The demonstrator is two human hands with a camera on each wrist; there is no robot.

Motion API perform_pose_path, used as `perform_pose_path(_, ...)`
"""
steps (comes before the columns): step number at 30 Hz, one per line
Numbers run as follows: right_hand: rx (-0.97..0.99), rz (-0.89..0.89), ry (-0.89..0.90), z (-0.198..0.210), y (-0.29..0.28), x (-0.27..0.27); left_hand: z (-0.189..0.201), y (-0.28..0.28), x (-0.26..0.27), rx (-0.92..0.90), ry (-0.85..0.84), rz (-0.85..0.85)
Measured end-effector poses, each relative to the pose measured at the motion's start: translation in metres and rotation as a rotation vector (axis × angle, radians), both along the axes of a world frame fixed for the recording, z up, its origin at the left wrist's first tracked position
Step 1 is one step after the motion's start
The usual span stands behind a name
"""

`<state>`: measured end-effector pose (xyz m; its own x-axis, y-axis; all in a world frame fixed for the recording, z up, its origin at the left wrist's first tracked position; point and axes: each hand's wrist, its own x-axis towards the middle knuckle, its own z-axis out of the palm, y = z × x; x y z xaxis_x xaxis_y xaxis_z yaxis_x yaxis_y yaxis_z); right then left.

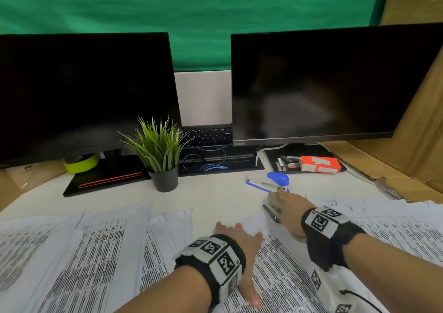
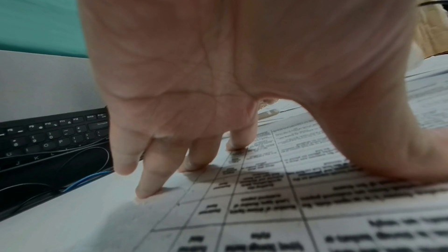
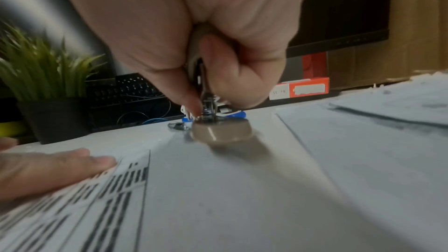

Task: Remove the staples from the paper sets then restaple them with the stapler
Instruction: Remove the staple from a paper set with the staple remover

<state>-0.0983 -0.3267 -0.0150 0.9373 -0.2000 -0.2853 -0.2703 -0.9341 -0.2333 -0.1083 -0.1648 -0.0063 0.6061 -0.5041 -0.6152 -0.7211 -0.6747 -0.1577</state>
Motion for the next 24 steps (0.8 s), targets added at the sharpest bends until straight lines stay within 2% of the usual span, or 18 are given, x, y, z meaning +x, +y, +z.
perform_pose_path(6, -0.122, 0.080, 0.066, -0.009, -0.002, -0.033, 0.002, 0.002, -0.003, -0.030, -0.010, -0.006)
perform_pose_path(12, -0.060, -0.098, -0.001, -0.018, 0.012, -0.029, 0.000, 0.001, -0.004, -0.008, -0.028, -0.012)
perform_pose_path(24, -0.044, -0.157, -0.040, -0.010, 0.024, -0.002, 0.003, 0.000, -0.005, 0.001, -0.008, -0.009)
